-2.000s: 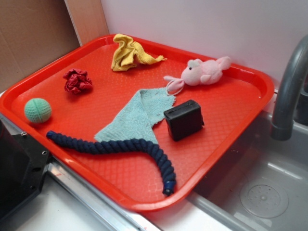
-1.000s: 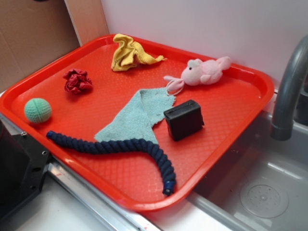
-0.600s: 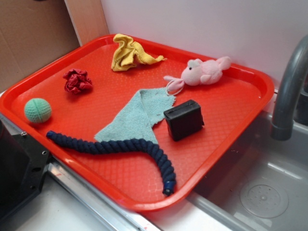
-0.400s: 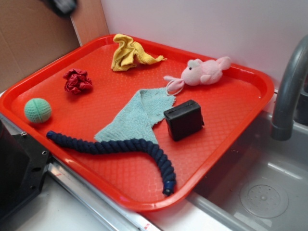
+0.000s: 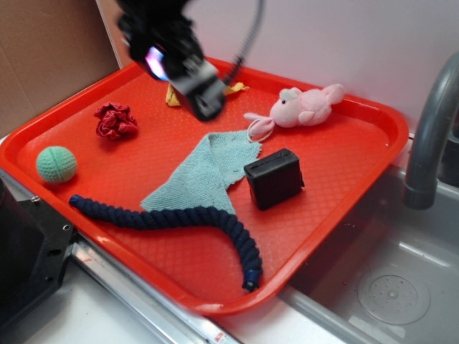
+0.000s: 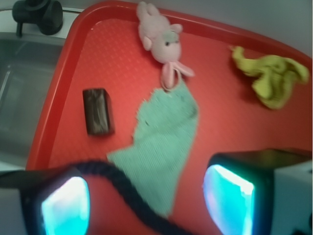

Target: Grab the black box.

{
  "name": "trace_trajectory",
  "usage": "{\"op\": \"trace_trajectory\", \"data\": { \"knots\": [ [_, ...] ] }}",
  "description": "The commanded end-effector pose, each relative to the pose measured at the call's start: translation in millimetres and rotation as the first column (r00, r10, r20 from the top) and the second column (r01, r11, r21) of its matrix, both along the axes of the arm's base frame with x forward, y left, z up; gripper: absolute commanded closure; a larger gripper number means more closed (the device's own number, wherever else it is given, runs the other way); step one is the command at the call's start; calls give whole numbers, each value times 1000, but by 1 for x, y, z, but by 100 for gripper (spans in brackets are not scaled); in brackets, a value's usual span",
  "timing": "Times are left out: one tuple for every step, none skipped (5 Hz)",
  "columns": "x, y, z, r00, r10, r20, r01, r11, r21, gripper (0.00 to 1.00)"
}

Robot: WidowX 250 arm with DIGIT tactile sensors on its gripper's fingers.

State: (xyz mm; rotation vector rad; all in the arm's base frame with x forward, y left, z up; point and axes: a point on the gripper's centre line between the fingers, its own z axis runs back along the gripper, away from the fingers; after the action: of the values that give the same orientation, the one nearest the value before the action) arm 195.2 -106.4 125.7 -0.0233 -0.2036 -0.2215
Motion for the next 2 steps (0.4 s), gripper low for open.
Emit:
{"op": "trace_trajectory", "data": {
  "knots": [
    [33, -28, -50, 999, -20, 50, 25, 994, -110, 0],
    [35, -42, -71, 994, -90, 62, 102, 966, -236, 0]
  ]
}}
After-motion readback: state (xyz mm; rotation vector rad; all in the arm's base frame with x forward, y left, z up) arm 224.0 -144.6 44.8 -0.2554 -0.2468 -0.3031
